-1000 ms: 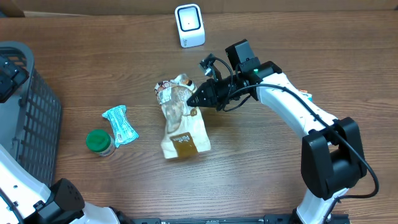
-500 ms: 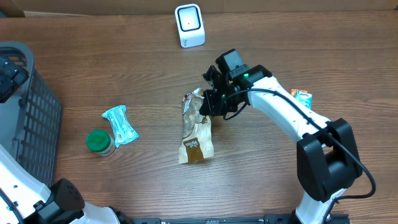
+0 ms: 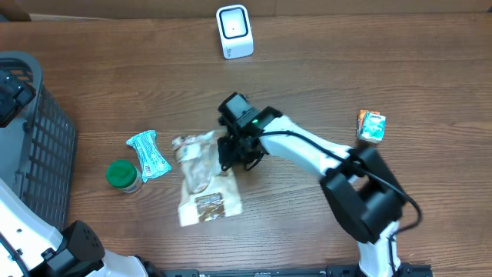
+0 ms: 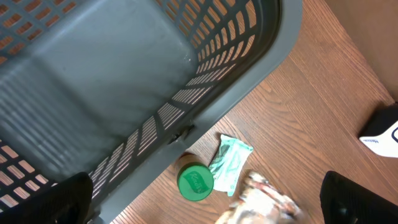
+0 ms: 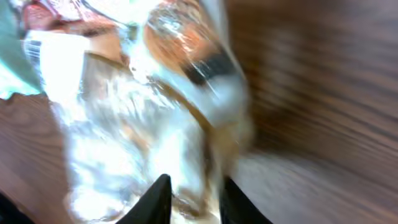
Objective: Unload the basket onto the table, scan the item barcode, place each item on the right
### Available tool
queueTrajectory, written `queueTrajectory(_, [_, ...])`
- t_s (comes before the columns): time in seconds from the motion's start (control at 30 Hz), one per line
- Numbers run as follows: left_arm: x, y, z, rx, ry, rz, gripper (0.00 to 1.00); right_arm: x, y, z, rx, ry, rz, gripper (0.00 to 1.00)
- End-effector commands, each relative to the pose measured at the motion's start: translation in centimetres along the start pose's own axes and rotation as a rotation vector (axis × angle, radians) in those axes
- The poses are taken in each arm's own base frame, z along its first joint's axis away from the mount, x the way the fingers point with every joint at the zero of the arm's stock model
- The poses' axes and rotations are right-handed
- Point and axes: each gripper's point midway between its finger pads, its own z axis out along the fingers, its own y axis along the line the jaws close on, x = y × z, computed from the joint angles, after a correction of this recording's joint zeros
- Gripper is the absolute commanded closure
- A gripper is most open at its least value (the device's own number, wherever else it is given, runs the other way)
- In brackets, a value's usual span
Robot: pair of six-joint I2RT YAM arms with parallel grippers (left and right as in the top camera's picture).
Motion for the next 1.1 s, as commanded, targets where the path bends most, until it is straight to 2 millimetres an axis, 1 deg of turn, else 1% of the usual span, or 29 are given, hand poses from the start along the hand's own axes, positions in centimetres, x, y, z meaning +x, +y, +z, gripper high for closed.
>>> queueTrajectory(0.0, [0.2,-0.3,-0.1,0.009,0.002,0.021,0.01,-0.1,0.0,0.6,-0.038,0.02,0.04,0.76])
queueTrajectory(0.2, [0.2,-0.3,-0.1,0.009,0.002,0.021,0.0,-0.3,0.2,0.6,-0.052,0.015,0.037,0.75])
queueTrajectory(0.27, [0.2,-0.3,-0.1,0.009,0.002,0.021,0.0,0.1,0.5,0.7,-0.083,0.037,0.034,0.75])
queueTrajectory(0.33, [0.2,-0.3,-0.1,0.009,0.002,0.021,0.0,0.7,1.2,0.8,-0.139,0.063,0.029,0.75])
queueTrajectory(0.47, [0.2,-0.3,-0.1,0.009,0.002,0.021,0.01,1.3,2.9,0.9,-0.258,0.094,0.009,0.63])
queueTrajectory(0.53, [0.2,-0.3,-0.1,0.009,0.002,0.021,0.0,1.5,3.3,1.0,-0.288,0.095,0.001,0.56])
queueTrajectory(0.6, [0.2,-0.3,-0.1,0.009,0.002,0.021,0.0,1.6,3.0,1.4,-0.292,0.091,0.002,0.51])
queueTrajectory(0.67, [0.2,-0.3,-0.1,0.009,0.002,0.021,0.0,1.7,2.7,1.8,-0.287,0.085,0.003,0.49])
queueTrajectory(0.77, [0.2,-0.3,-0.1,0.009,0.002,0.021,0.0,1.6,2.0,3.1,-0.273,0.085,0.015,0.48])
queueTrajectory(0.8, [0.2,-0.3,-0.1,0.009,0.002,0.021,0.01,1.5,1.7,3.7,-0.271,0.087,0.019,0.49])
queueTrajectory(0.9, [0.2,-0.3,-0.1,0.009,0.002,0.021,0.0,1.3,-0.3,6.1,-0.193,0.079,0.083,0.52])
queueTrajectory(0.97, [0.2,-0.3,-0.1,0.009,0.002,0.021,0.0,1.3,-1.0,7.7,-0.191,0.083,0.092,0.55])
queueTrajectory(1.0, [0.2,-0.3,-0.1,0.009,0.002,0.021,0.0,1.3,-1.3,8.3,-0.191,0.083,0.103,0.58])
queueTrajectory(1.03, [0.2,-0.3,-0.1,0.009,0.002,0.021,0.0,1.3,-1.5,8.7,-0.19,0.086,0.113,0.63])
queueTrajectory(1.07, [0.2,-0.3,-0.1,0.009,0.002,0.021,0.01,1.3,-1.6,9.0,-0.189,0.088,0.126,0.72])
